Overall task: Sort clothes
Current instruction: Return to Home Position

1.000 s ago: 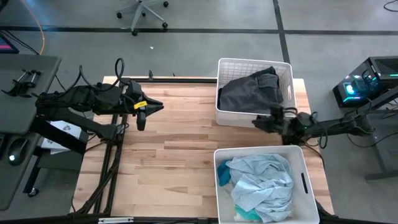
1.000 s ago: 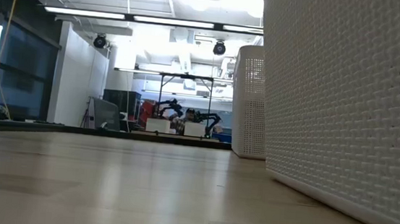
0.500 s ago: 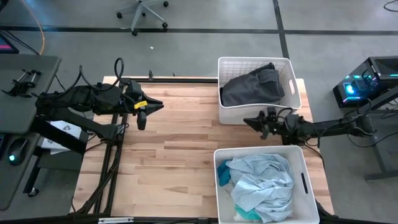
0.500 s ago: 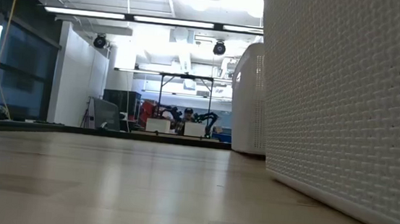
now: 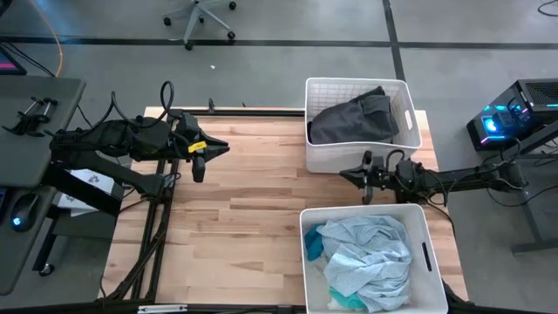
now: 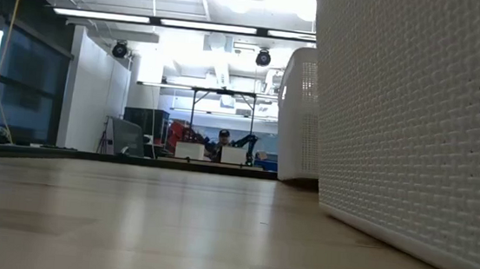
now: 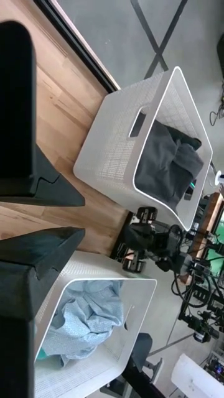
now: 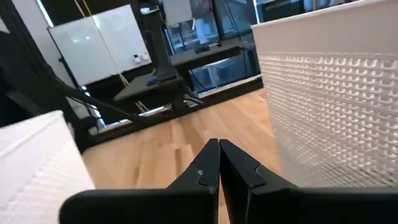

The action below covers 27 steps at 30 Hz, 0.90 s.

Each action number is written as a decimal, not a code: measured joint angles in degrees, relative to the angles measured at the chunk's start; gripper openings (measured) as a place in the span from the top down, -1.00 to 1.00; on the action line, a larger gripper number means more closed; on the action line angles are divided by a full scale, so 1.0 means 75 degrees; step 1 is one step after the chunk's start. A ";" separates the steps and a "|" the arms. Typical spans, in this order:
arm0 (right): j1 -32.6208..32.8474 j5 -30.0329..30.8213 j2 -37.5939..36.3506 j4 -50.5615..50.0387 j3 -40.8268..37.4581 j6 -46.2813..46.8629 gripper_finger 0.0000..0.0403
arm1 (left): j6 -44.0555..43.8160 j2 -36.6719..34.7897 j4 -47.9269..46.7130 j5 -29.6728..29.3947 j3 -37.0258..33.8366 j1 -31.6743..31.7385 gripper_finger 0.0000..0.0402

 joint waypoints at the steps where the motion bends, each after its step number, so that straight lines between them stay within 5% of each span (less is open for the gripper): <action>1: 0.0000 0.0030 0.0000 -0.0022 0.0001 -0.0144 1.00 | -0.0002 -0.0003 0.0000 0.0000 0.0000 0.0000 0.74; 12: -0.0026 -0.2665 -0.0026 0.0183 0.0000 -0.1766 1.00 | 0.0009 -0.0001 0.0000 0.0000 0.0000 -0.0003 0.74; 19: -0.0014 -0.2699 -0.0033 0.1257 0.0000 -0.1807 1.00 | 0.0575 -0.0221 0.0417 0.0001 -0.0350 -0.0001 0.74; 27: -0.0008 -0.2690 -0.0268 0.1215 0.0000 -0.1830 1.00 | 0.1228 -0.1292 0.2371 0.0005 -0.2081 0.0103 0.74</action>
